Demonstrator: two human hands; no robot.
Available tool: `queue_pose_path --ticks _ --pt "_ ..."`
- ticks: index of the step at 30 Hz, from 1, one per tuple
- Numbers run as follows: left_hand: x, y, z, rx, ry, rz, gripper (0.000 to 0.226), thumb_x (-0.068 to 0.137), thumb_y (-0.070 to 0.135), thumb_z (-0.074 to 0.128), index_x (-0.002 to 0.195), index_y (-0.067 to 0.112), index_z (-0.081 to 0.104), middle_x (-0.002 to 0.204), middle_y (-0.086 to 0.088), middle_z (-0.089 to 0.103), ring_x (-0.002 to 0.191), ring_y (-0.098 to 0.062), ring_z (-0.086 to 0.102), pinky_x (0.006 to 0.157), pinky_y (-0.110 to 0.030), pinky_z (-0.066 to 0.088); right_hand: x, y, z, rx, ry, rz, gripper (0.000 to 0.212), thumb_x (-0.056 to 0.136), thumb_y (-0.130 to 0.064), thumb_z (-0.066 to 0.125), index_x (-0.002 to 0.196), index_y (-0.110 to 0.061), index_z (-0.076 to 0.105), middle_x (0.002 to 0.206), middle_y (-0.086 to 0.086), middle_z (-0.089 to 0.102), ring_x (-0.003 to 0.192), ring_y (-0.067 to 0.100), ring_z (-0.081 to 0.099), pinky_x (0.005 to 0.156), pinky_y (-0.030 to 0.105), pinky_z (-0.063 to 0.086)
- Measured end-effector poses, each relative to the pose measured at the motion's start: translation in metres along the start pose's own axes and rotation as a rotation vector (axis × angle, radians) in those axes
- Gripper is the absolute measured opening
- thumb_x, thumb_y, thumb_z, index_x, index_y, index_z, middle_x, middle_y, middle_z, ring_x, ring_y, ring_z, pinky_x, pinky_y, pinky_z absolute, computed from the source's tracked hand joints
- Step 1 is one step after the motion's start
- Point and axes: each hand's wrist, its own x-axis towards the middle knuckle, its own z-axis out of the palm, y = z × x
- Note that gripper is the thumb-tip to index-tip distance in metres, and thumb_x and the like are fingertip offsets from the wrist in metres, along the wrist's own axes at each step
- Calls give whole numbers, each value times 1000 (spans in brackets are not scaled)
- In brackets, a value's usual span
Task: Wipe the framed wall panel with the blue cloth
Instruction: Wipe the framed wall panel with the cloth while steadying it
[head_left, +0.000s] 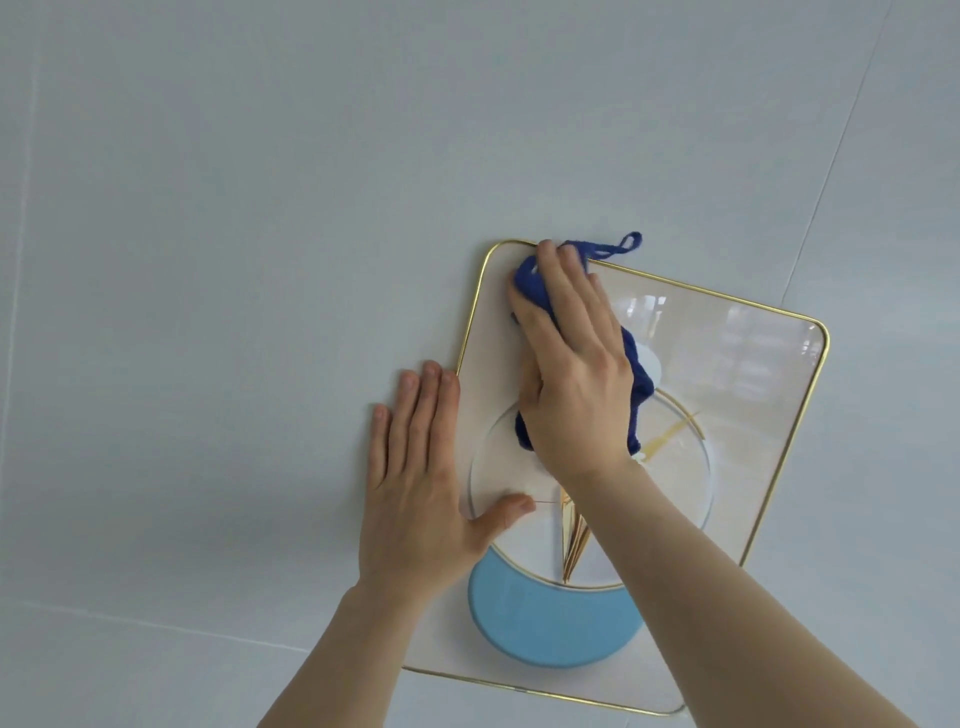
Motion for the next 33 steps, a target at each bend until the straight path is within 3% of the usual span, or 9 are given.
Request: queue_pose_path --ticks 3,7,14,17,20,22,24,29,33 --pt "0 0 0 -8 8 -12 127 73 83 62 163 15 3 172 0 2 161 -19 2 131 -42 0 -10 5 -7 15 -123 -134 40 92 18 58 126 2 70 149 22 56 145 39 46 115 57 42" --pt "0 1 -3 -2 1 -32 129 71 82 67 163 14 8 173 -2 8 161 -17 3 131 -40 0 -18 3 -14 33 -212 -177 46 91 20 45 124 1 71 148 20 58 144 37 47 117 56 41" --pt "0 0 -5 -4 1 -41 126 73 84 62 163 13 11 173 -3 10 161 -17 4 131 -41 3 -48 12 -41 -23 -380 -278 47 109 -2 25 130 -2 67 153 18 52 147 34 45 120 50 40" --pt "0 0 -3 -10 -7 -40 125 73 87 56 163 12 11 173 -3 7 161 -18 2 131 -42 3 -44 22 -52 -90 -324 -111 44 107 -3 30 132 -4 66 151 20 54 139 35 50 111 45 47" --pt "0 -1 -1 1 1 -36 126 73 87 56 163 13 8 173 -2 4 161 -18 0 130 -40 -1 -28 23 -50 -113 -195 131 53 87 12 51 134 -6 65 148 21 53 135 37 49 107 46 48" --pt "0 -1 0 6 8 -36 127 72 86 59 163 13 8 173 -3 5 161 -18 0 130 -40 -2 -26 19 -41 -99 -117 136 60 74 27 54 125 0 70 142 25 58 138 42 49 109 53 47" --pt "-1 -1 0 6 12 -38 128 72 86 60 163 13 8 173 -4 6 161 -18 1 130 -41 -2 -35 15 -34 -66 -129 80 60 69 29 54 120 3 72 139 25 62 141 42 48 111 57 46" --pt "-1 2 -2 5 15 -51 127 72 85 61 163 14 8 173 -4 9 161 -17 3 131 -45 7 -70 -2 -34 35 -216 -15 35 100 5 44 118 1 73 140 19 64 142 37 50 111 56 47" --pt "-1 5 -7 -13 1 -55 125 74 82 64 163 13 10 173 -3 8 161 -17 0 131 -45 8 -69 -7 -39 24 -190 2 36 94 1 45 114 -1 76 136 16 68 139 35 54 112 51 49"
